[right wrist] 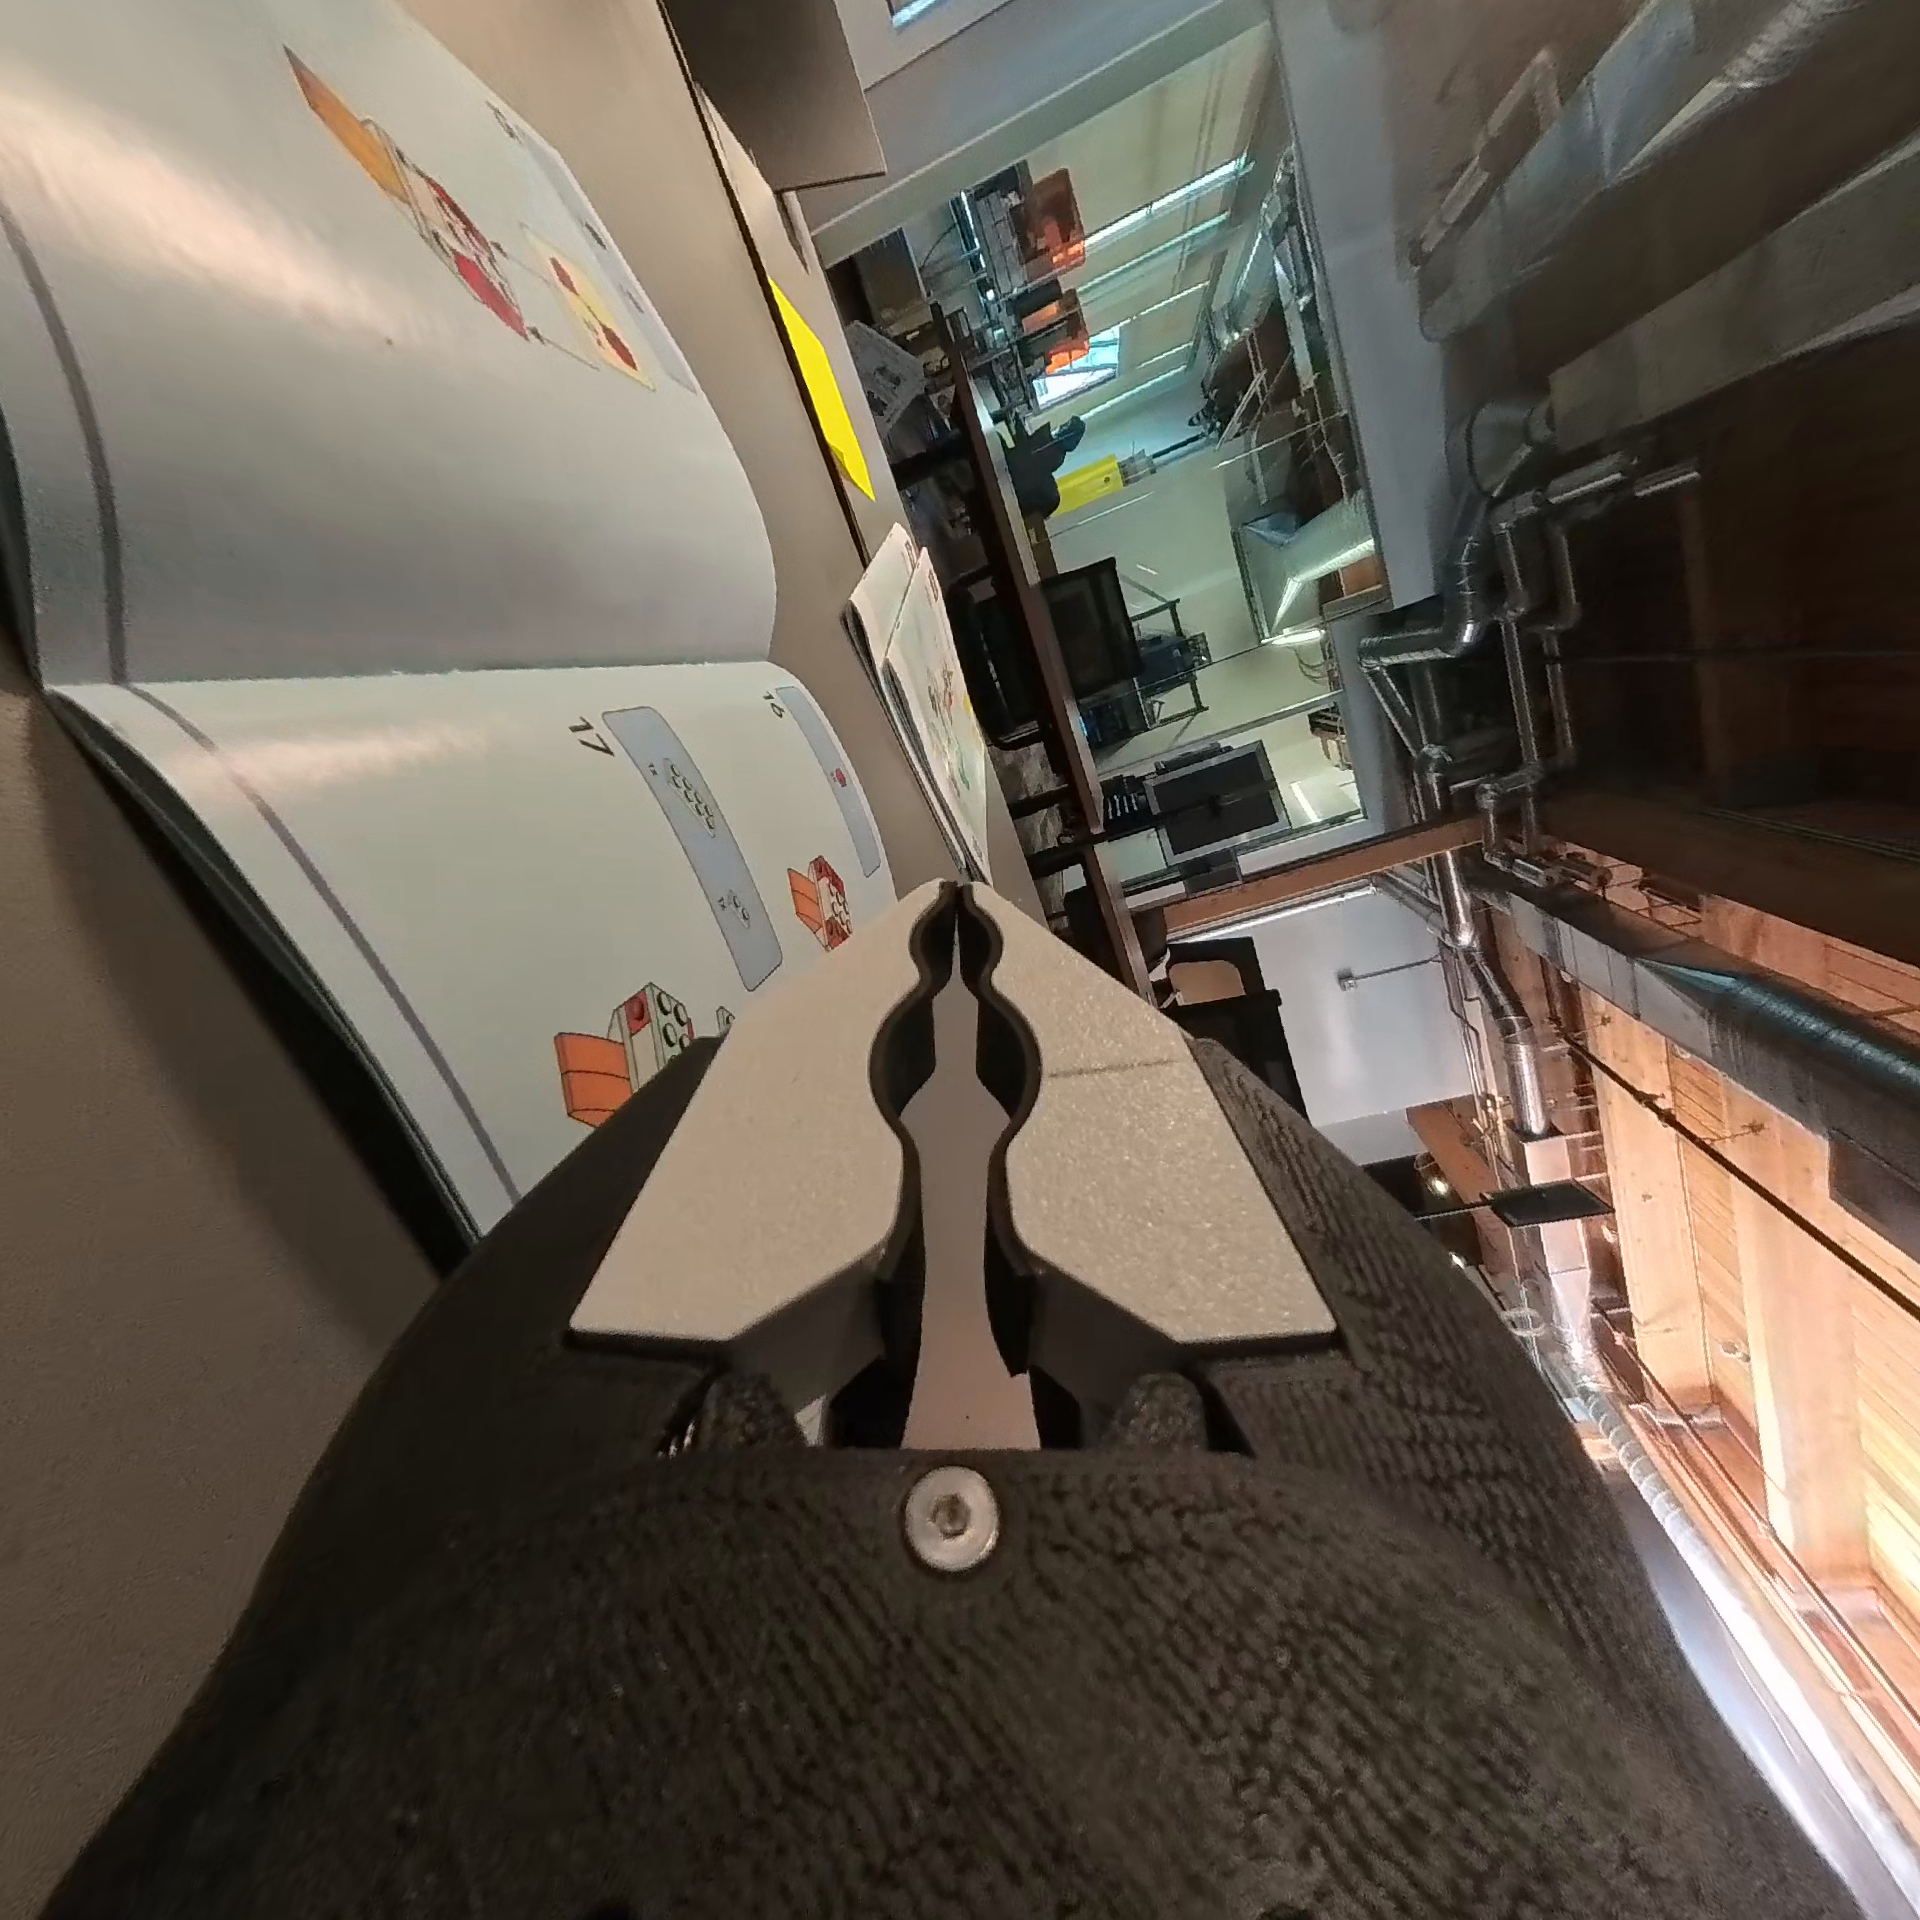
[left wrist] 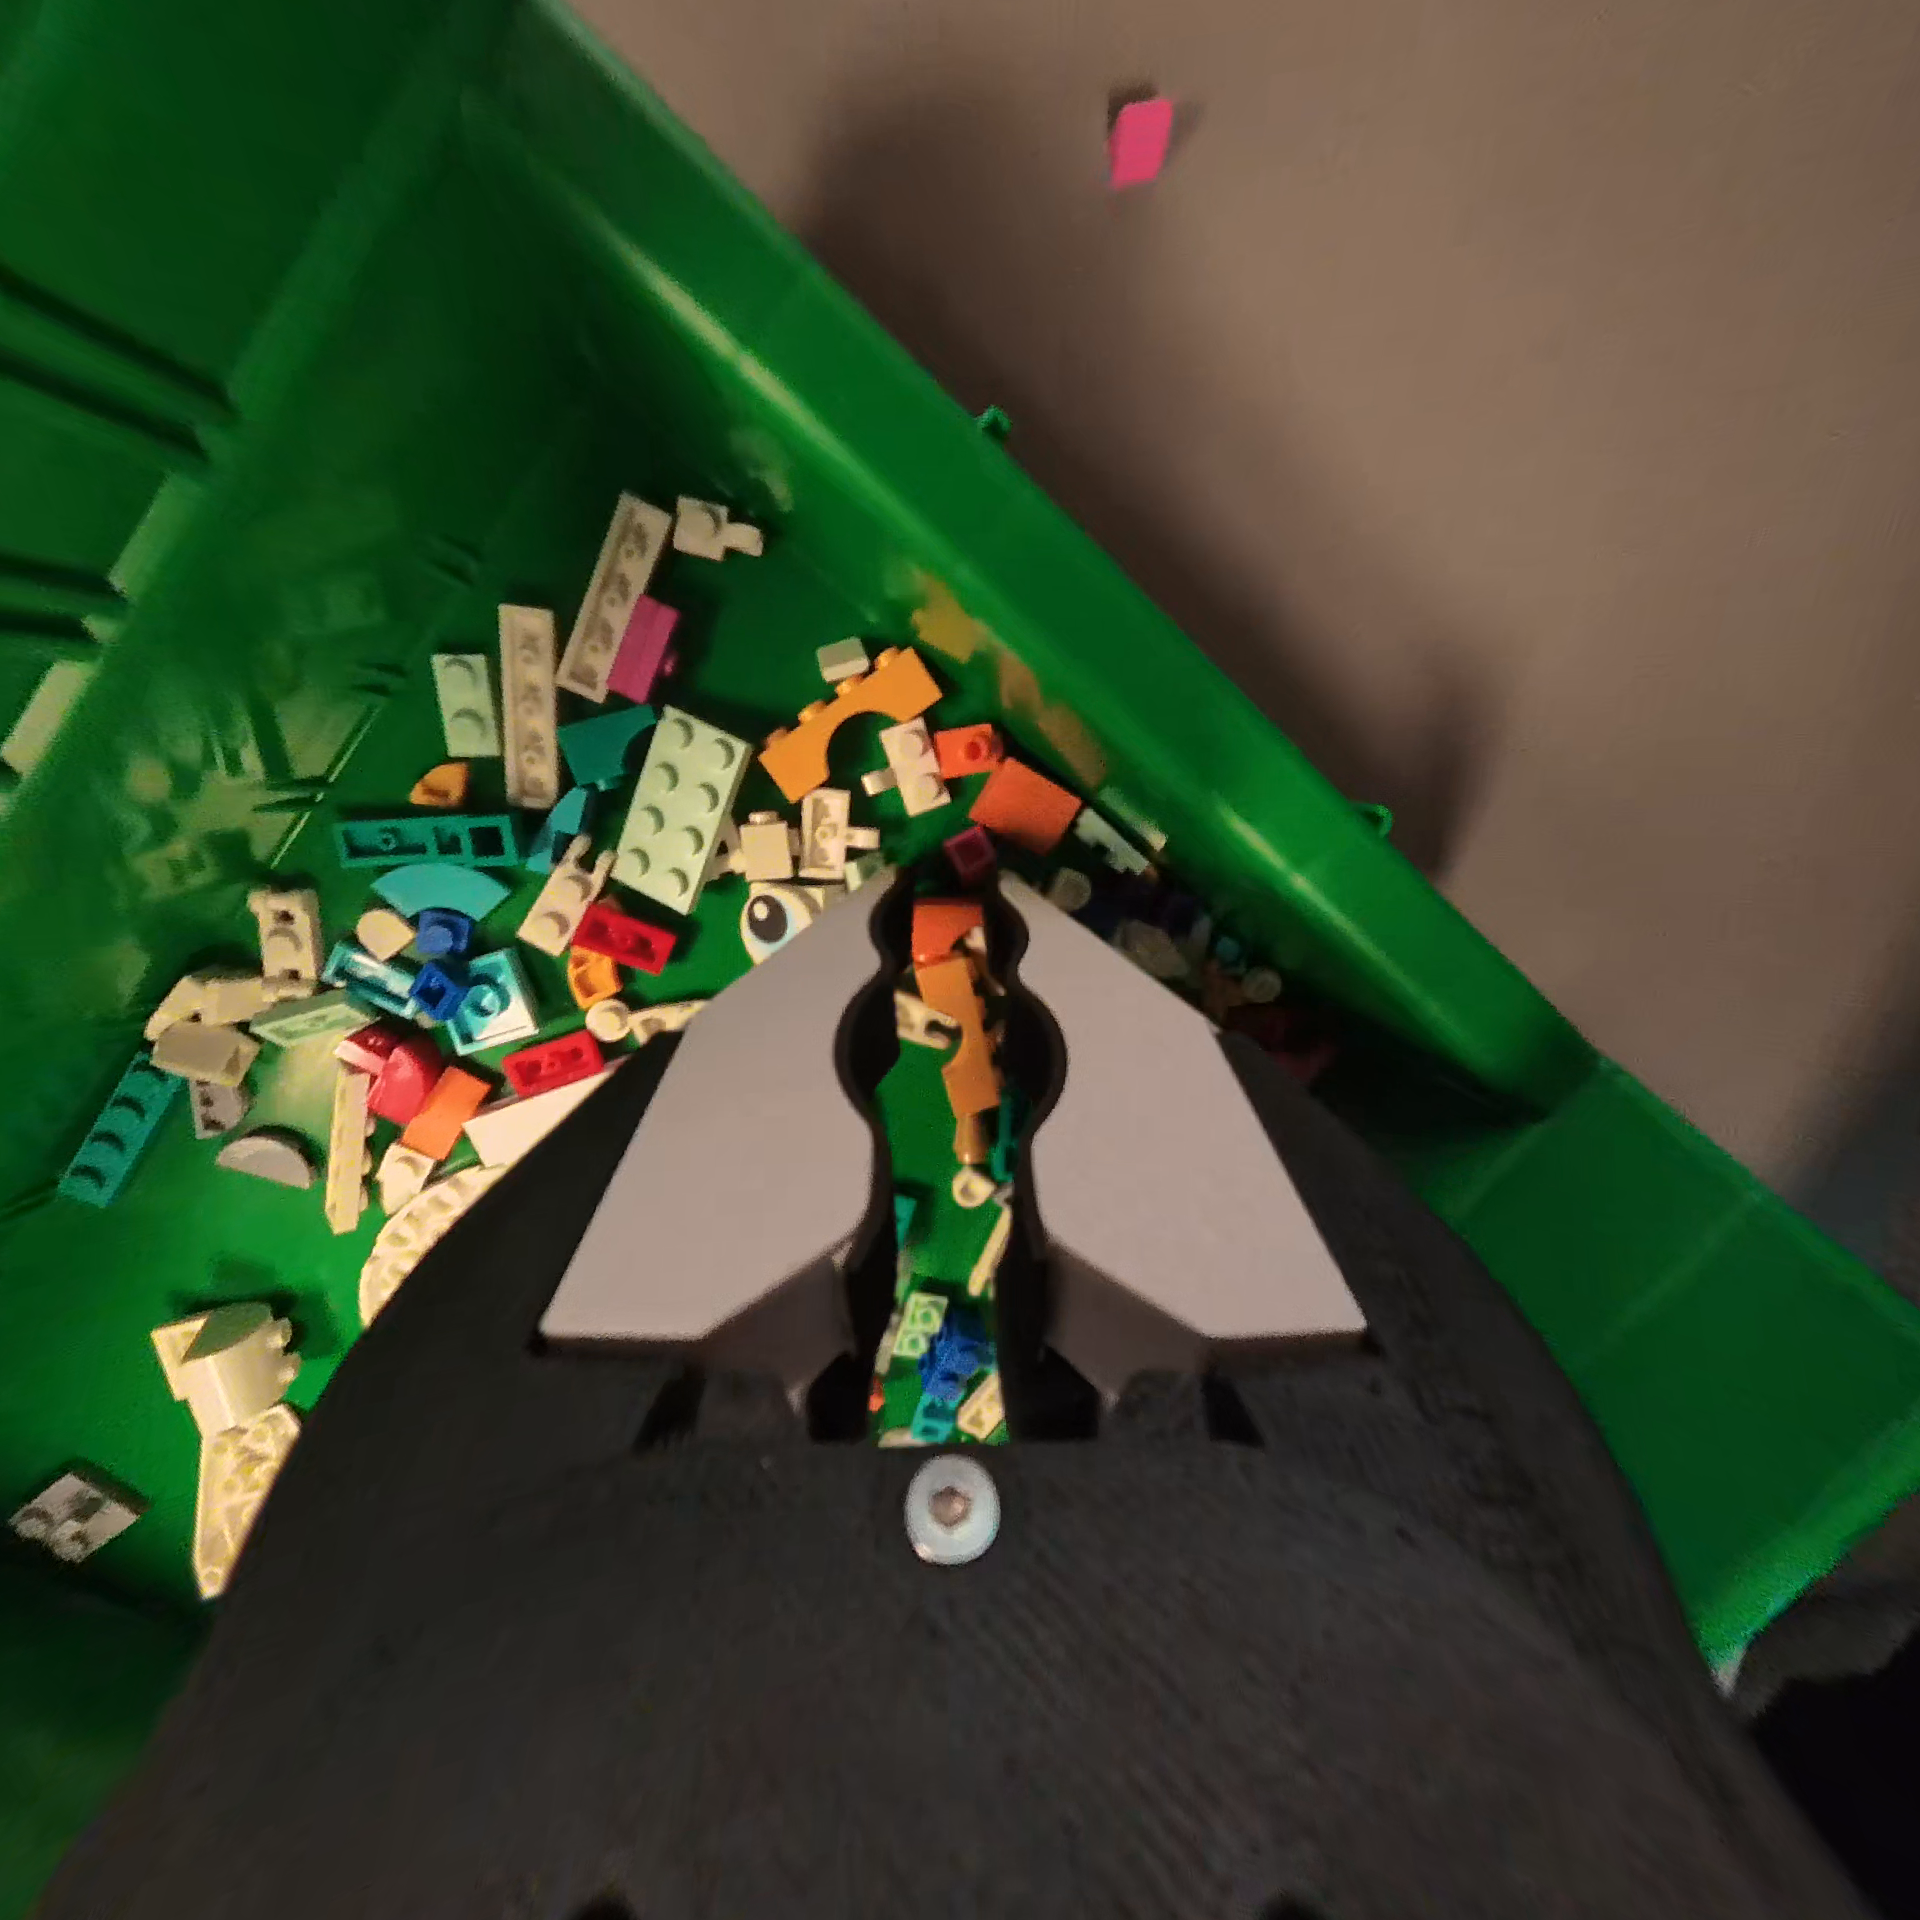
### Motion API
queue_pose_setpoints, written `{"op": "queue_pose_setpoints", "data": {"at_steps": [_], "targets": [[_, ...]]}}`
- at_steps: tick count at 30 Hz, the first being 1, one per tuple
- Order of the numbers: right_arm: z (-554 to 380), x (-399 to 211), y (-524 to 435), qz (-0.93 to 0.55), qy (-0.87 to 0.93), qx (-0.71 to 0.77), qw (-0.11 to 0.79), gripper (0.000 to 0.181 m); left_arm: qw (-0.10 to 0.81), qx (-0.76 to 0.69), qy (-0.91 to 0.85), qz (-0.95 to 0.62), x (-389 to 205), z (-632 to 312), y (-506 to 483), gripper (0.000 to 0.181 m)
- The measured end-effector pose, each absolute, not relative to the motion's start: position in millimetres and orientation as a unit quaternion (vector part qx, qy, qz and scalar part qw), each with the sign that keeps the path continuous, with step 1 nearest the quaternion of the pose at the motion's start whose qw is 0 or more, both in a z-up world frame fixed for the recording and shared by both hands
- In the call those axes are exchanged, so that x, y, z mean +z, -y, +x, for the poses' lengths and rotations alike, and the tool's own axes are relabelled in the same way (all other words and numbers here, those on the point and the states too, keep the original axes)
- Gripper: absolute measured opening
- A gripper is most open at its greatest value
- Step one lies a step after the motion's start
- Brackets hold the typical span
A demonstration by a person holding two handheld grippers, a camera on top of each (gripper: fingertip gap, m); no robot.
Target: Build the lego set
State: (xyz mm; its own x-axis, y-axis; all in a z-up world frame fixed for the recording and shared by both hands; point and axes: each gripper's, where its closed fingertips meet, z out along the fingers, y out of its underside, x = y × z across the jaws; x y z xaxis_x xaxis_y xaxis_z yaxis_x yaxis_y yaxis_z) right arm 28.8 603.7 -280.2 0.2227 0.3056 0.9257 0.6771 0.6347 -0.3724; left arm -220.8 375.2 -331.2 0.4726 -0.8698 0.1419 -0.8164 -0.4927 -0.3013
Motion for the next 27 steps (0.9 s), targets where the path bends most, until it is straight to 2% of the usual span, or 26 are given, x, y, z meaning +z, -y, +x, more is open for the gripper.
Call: {"op": "queue_pose_setpoints", "data": {"at_steps": [7, 15, 20, 27], "targets": [[28.7, -279.9, -603.2, -0.405, 0.608, -0.135, 0.67, 0.0, 0.1, -0.159, -0.483, -0.855, -330.7, -216.8, -374.1, 0.025], [28.2, -279.8, -602.3, -0.403, 0.609, -0.133, 0.671, 0.0, 0.107, -0.166, -0.48, -0.855, -331.4, -217.2, -375.1, 0.015], [27.9, -279.7, -601.6, -0.402, 0.609, -0.132, 0.671, 0.0, 0.114, -0.174, -0.481, -0.852, -330.9, -215.5, -373.7, 0.019], [27.3, -280.3, -601.3, -0.4, 0.611, -0.132, 0.67, 0.0, 0.136, -0.109, -0.527, -0.832, -333.6, -218.8, -377.9, 0.009]]}}
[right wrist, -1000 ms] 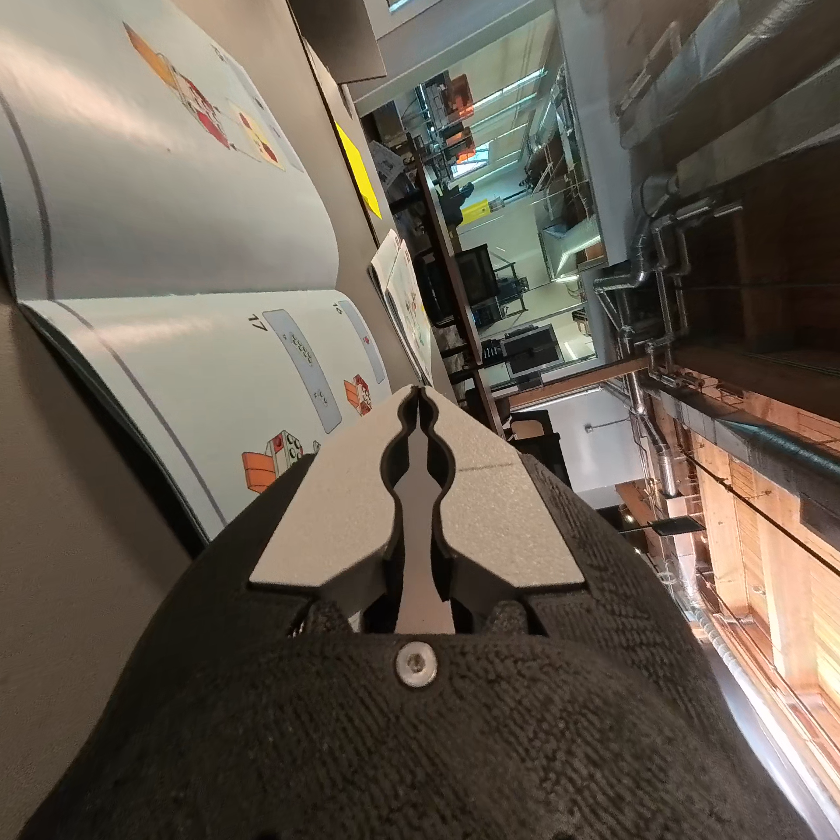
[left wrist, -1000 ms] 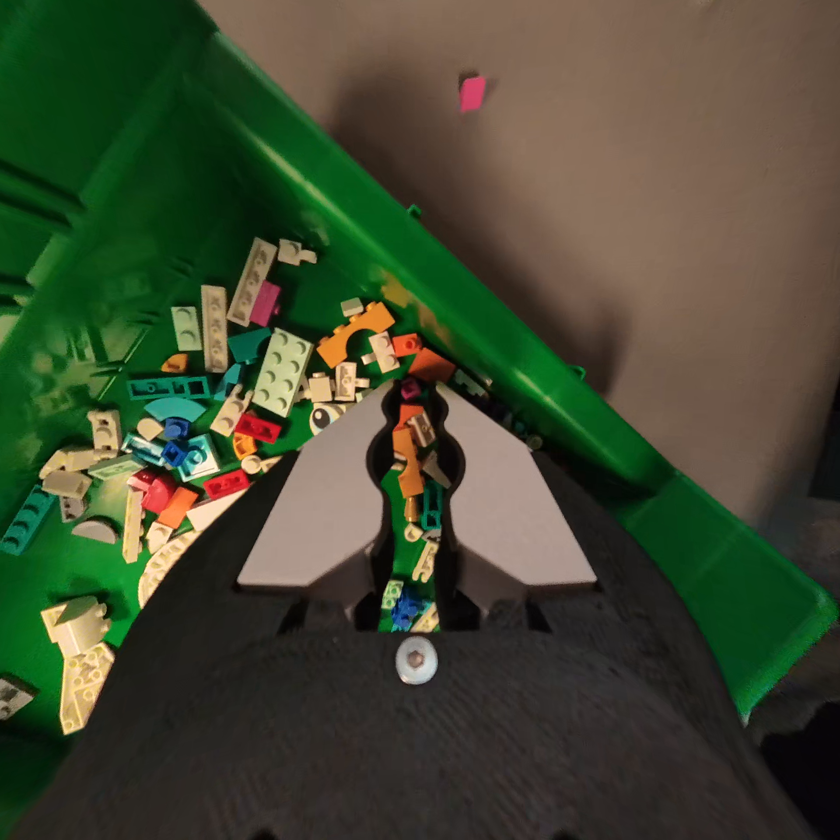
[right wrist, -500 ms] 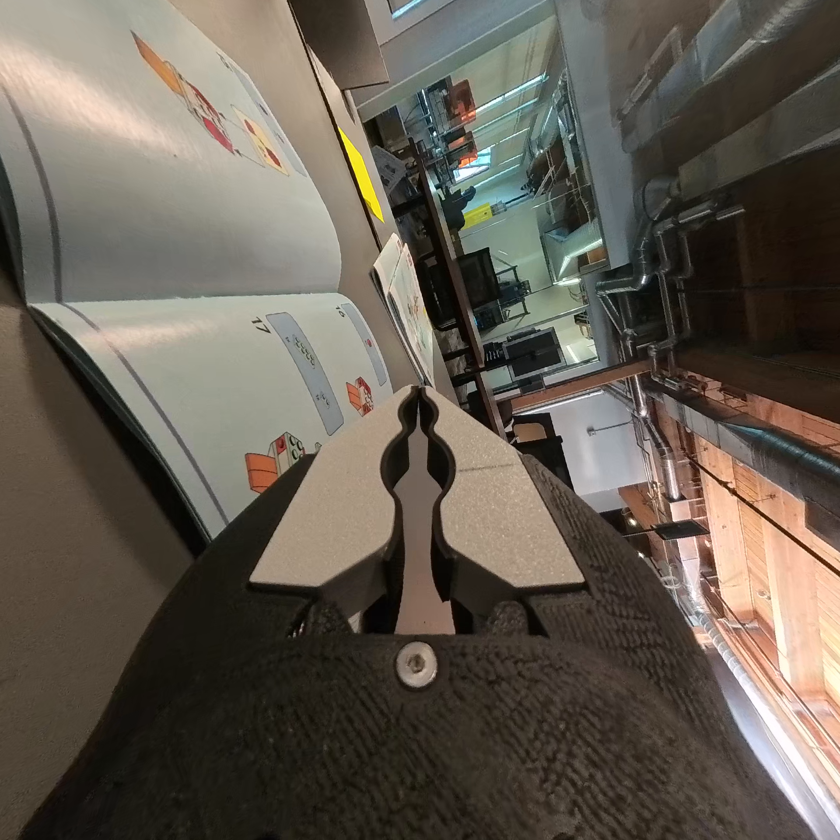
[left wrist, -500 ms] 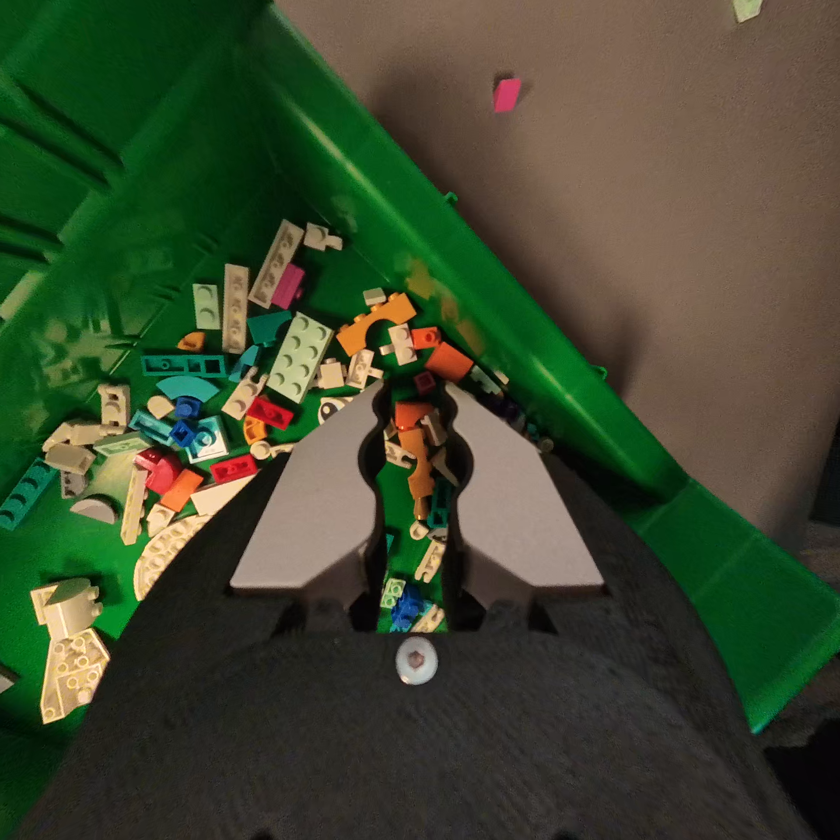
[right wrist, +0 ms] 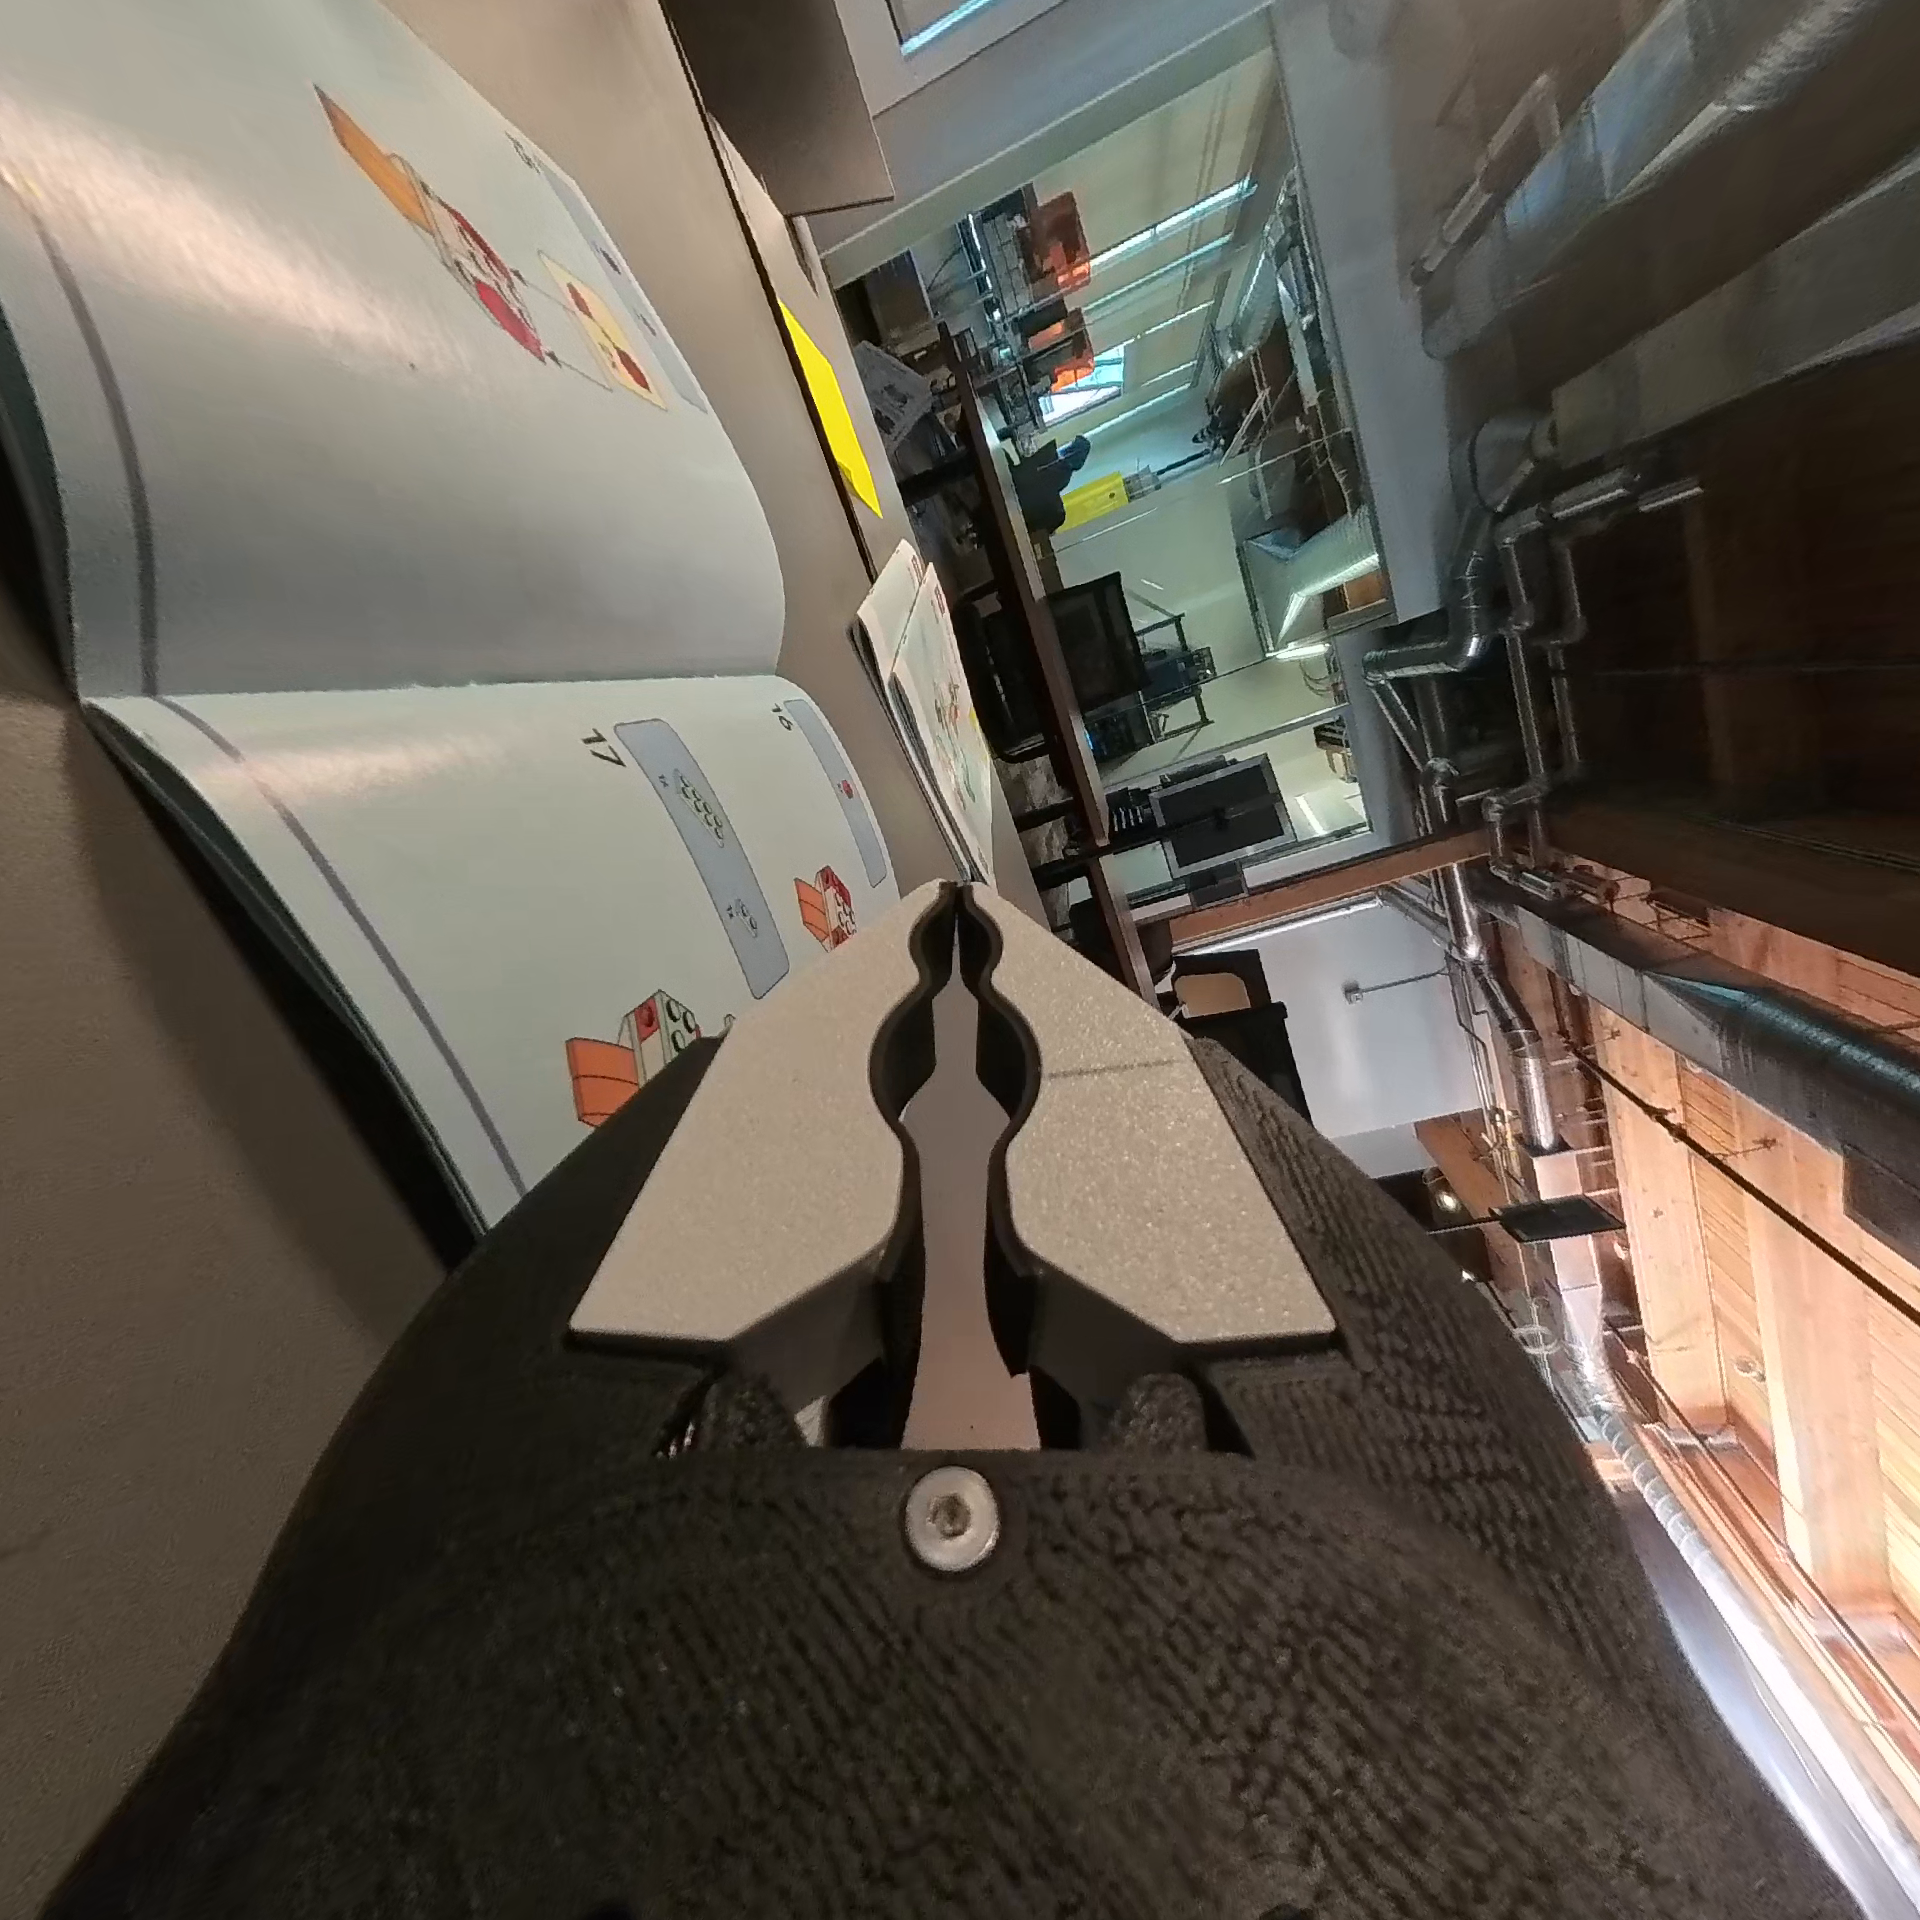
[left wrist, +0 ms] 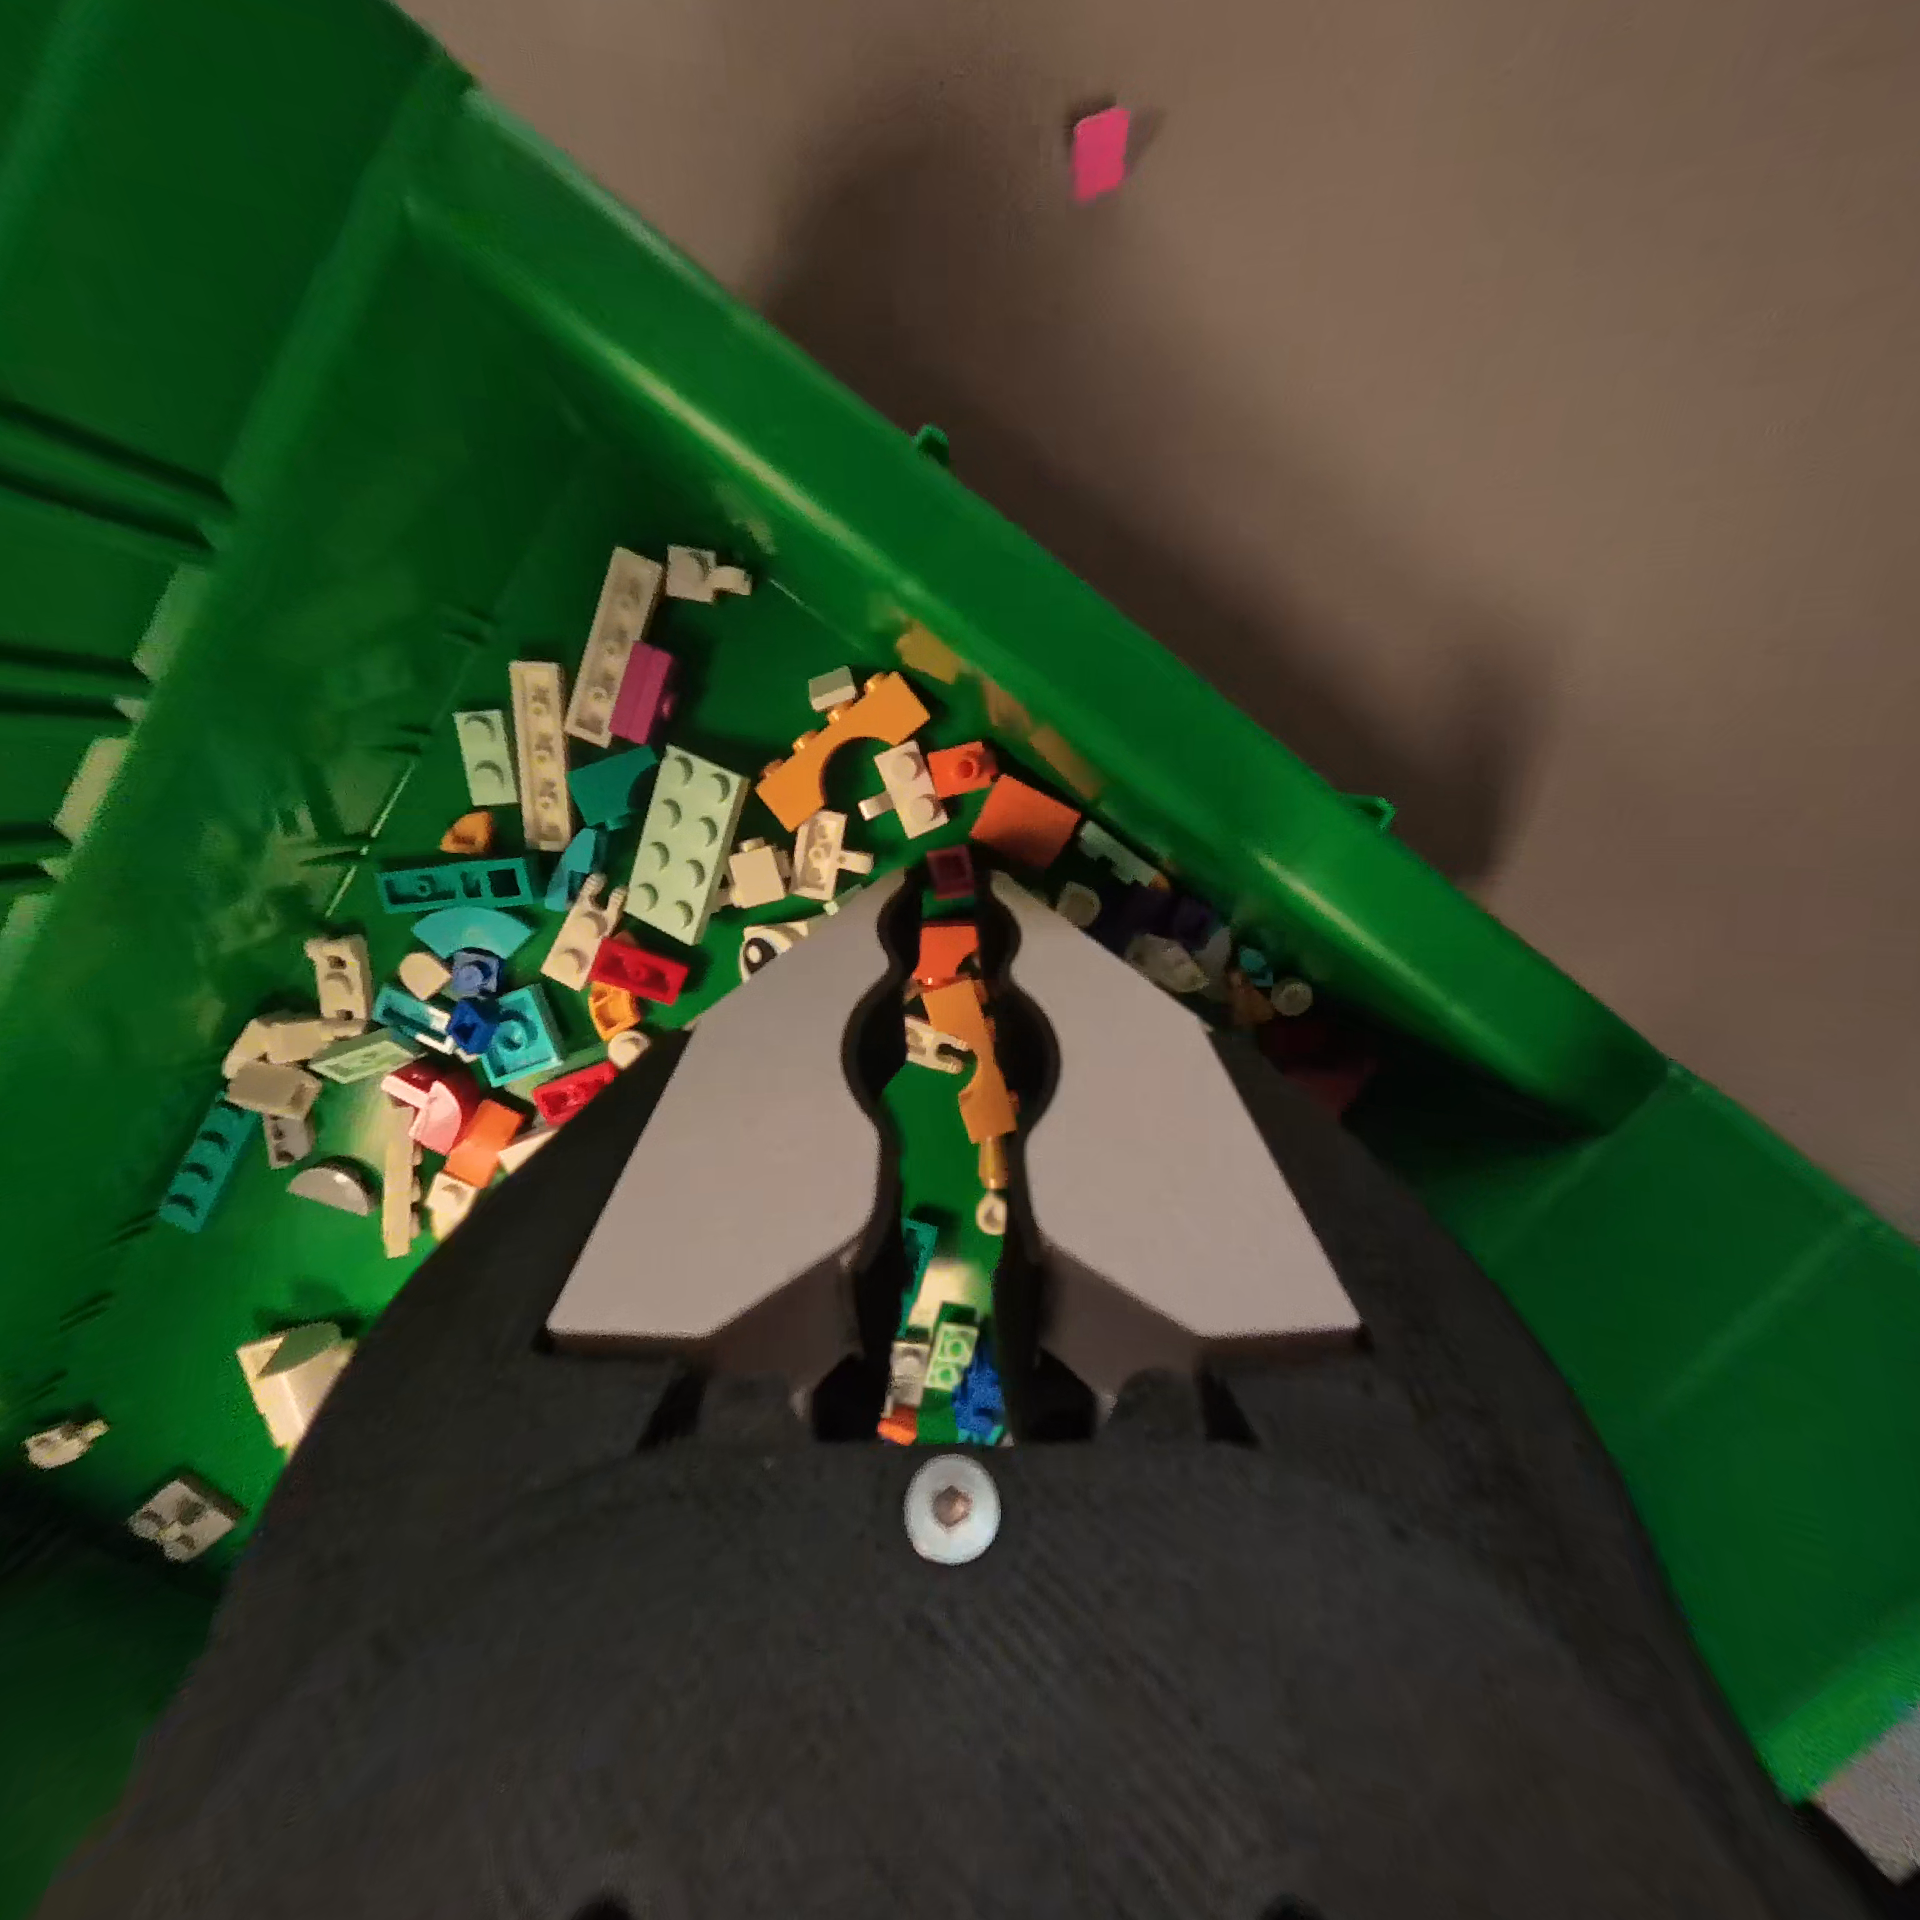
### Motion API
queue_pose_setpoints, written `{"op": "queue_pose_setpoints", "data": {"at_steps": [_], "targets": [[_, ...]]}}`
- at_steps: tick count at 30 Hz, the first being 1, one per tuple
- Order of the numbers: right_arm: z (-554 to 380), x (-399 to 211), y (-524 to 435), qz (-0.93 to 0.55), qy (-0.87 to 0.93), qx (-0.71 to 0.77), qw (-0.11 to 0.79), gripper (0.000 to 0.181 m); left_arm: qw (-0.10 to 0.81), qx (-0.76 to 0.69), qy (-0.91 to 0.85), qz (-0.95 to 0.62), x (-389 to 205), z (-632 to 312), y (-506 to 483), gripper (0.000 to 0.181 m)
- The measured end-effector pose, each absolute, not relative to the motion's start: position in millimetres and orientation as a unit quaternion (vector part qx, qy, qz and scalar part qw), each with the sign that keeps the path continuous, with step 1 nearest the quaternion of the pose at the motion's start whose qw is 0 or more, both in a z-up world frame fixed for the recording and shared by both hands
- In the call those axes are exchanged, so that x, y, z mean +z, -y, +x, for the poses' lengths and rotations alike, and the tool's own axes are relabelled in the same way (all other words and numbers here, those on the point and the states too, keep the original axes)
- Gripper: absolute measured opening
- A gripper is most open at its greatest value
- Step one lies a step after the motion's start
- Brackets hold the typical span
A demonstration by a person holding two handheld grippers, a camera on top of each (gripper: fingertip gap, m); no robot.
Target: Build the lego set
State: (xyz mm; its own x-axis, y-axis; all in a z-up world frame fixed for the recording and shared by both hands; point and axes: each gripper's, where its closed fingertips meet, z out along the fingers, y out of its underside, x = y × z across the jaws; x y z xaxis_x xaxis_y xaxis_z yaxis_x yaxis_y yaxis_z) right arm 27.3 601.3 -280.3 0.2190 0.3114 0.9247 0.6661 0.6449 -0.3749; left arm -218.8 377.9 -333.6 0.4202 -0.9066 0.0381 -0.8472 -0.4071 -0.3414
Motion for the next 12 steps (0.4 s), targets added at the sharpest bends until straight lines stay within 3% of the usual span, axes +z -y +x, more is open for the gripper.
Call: {"op": "queue_pose_setpoints", "data": {"at_steps": [12], "targets": [[28.5, -274.2, -600.0, -0.404, 0.598, -0.114, 0.683, 0.0, 0.18, -0.035, -0.516, -0.837, -317.1, -235.5, -391.1, 0.007]]}}
